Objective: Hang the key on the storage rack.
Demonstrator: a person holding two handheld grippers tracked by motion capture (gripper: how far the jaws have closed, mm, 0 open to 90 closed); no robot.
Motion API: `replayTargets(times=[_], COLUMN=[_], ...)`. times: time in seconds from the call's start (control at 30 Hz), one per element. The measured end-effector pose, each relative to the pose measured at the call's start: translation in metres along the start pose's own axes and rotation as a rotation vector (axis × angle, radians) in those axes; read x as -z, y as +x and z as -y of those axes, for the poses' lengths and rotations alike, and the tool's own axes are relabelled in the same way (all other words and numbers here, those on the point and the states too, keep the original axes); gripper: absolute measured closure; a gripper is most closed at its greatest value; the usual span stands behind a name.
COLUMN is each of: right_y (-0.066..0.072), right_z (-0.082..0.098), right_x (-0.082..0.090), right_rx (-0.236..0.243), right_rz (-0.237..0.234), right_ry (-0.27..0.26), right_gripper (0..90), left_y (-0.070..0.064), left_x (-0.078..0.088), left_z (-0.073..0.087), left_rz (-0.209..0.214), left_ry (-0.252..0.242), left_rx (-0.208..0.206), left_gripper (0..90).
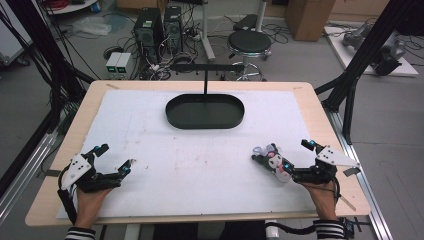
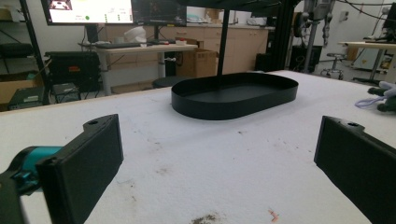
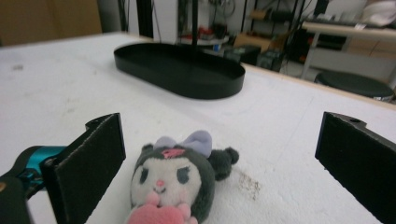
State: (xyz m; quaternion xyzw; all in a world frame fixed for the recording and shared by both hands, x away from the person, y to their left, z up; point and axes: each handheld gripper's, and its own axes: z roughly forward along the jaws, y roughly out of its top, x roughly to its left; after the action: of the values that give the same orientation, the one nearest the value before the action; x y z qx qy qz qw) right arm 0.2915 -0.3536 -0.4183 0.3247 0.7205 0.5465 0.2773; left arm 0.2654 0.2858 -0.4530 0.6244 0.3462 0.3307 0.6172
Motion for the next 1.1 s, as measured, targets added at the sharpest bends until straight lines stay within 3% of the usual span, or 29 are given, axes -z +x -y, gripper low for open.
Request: replayTargets(times=[0.1, 0.27, 0.37, 0.4, 0.53, 0.63, 0.83, 1.1], right_y=[0.000, 0.002, 0.005, 0.005, 0.006, 0.008, 0.015, 0.018], right_z=[-0.014, -0.029, -0.037, -0.037, -0.044, -0.046, -0.043, -0.037], right_x=[-0.001, -0.005, -0.006, -0.006, -0.011, -0.013, -0.021, -0.030], right_rx=[0.047, 0.054, 0.066, 0.066, 0.071, 0.081, 0.080, 0.072], right_rz=[-0.006, -0.020, -0.029, -0.029, -0.019, -0.059, -0.071, -0.085], right_ry=[0.114, 0.268, 0.334, 0.334, 0.473, 0.540, 0.641, 0.706], right_gripper=[0.5, 0.5, 0.5, 0.5, 0.5, 0.5, 0.6, 5.1], left_y=[0.000, 0.000, 0.000, 0.000, 0.000, -0.001, -0.001, -0.001], left_x=[0.000, 0.000, 0.000, 0.000, 0.000, -0.001, -0.001, -0.001], left_z=[0.000, 0.000, 0.000, 0.000, 0.000, 0.000, 0.000, 0.000], left_rz=[-0.002, -0.002, -0.002, -0.002, -0.003, -0.003, -0.001, 0.000], left_ry=[0.002, 0.001, 0.001, 0.002, 0.006, 0.012, 0.011, 0.011], left_rx=[-0.003, -0.001, -0.001, -0.001, 0.001, -0.004, -0.005, -0.005], left_gripper=[1.7, 1.7, 1.7, 1.7, 1.7, 1.7, 1.7, 1.7])
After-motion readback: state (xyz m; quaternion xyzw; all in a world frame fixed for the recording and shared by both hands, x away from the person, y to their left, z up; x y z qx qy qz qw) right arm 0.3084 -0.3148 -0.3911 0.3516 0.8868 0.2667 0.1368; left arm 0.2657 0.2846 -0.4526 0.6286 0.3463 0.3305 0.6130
